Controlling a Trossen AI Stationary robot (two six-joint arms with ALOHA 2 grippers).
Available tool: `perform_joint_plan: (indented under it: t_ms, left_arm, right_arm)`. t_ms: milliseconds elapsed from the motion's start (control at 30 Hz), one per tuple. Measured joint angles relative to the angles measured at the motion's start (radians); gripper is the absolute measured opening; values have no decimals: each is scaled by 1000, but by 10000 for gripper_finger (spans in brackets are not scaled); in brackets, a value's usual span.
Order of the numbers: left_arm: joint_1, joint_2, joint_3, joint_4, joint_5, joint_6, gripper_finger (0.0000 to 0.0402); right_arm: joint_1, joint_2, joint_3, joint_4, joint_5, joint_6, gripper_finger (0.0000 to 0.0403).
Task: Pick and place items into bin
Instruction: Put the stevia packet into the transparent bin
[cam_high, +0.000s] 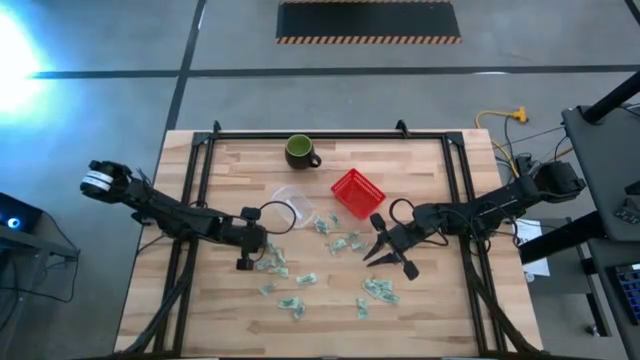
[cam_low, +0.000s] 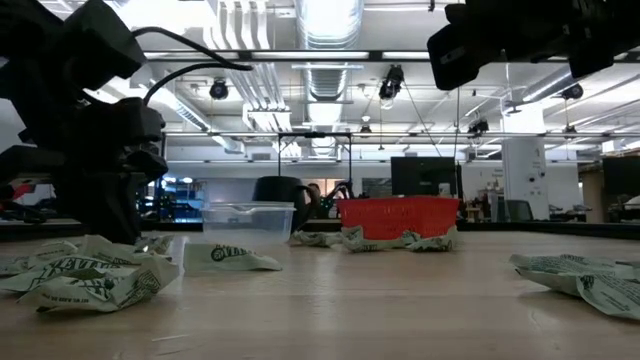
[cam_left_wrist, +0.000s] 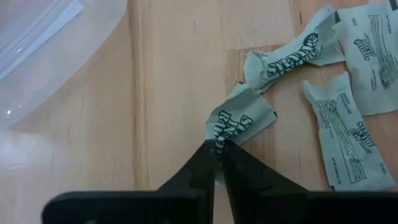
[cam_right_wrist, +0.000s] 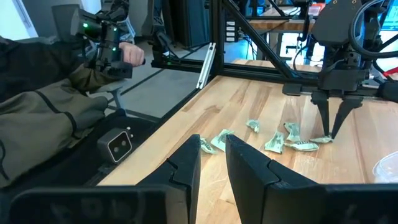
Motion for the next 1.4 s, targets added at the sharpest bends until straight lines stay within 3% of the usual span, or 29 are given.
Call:
perform_joint_plan:
  t_ms: [300,467,600,933,1300,1400]
  left_arm:
    - [0,-82,40,-10,-39,55,2]
    - [1,-112,77,-1,-267,145,2]
    - [8,-112,93,64,-332,246,1]
    - [148,-77,93,220,-308,375,1]
    - [270,80,105,313,-213,400,3]
    - [276,115,121,314,-213,400,21]
  right_arm:
    - [0,0,0,0,2,16,68]
    - [0,0,0,1,15,23,68]
    - [0,0,0,1,60,38,68]
    - [11,22,4,2,106,38,68]
    - [24,21,5,5,108,41,68]
    - [26,21,5,4,108,41,68]
